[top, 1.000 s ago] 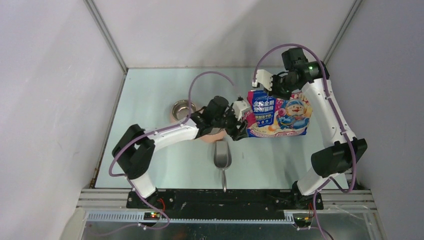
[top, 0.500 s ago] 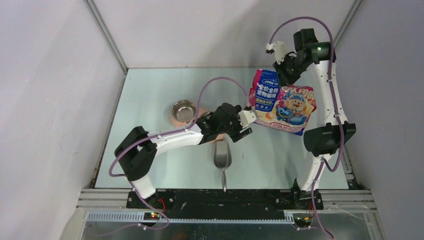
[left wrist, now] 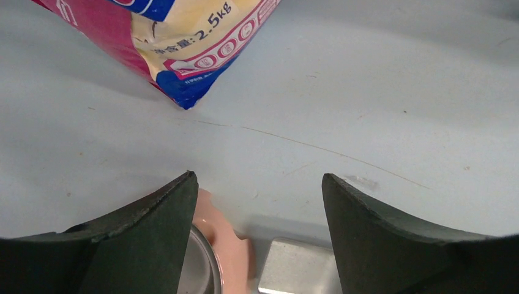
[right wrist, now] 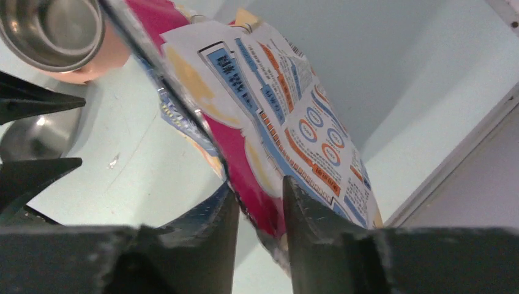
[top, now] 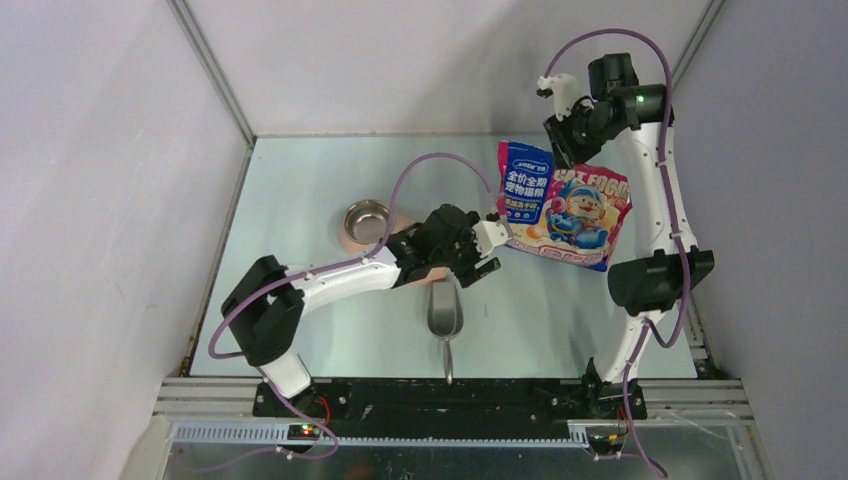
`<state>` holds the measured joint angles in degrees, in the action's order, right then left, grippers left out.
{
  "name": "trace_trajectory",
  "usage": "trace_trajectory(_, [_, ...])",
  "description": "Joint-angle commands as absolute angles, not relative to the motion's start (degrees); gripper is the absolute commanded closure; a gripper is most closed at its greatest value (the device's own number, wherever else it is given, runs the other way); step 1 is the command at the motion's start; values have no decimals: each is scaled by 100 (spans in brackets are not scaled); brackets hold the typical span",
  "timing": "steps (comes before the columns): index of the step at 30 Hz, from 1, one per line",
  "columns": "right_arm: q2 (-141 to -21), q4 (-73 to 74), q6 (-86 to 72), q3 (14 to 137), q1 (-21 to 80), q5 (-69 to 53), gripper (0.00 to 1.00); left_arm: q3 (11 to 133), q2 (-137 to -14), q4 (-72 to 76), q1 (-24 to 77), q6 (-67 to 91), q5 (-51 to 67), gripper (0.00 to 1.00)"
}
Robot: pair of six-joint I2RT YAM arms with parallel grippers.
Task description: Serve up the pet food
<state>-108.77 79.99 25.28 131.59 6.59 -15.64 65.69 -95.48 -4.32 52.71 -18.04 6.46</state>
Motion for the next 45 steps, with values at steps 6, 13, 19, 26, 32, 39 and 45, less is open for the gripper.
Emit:
trace_trajectory(6, [-9914,8036,3917,12508,643,-1447,53,6476,-8469,-1626,4652,-1823,2107,19])
trace_trajectory(13, [-9487,7222,4891,11522,604,-1087,45,6161,-7760,-2445,4324,-2367,2312,19])
trace_trajectory(19, [-9602,6296,5291,11122,477,-1058,33,6394,-7317,-3292,4167,-2934,2297,19])
trace_trajectory(26, [-10188,7020,5268,11834,386,-1264,61,6185,-6868,-3507,3563,-2961,2477,19])
trace_trajectory(32, [-9854,7807,4410,12194,670,-1629,100,6279,-6687,-3773,3221,-3720,1942,18])
trace_trajectory(39, [-9853,8128,2265,13018,1086,-1616,100,6497,-6634,-3744,2678,-3513,2187,17])
trace_trajectory(45, [-10246,8221,764,13677,966,-1967,100,6389,-6608,-3586,2641,-3076,2376,17])
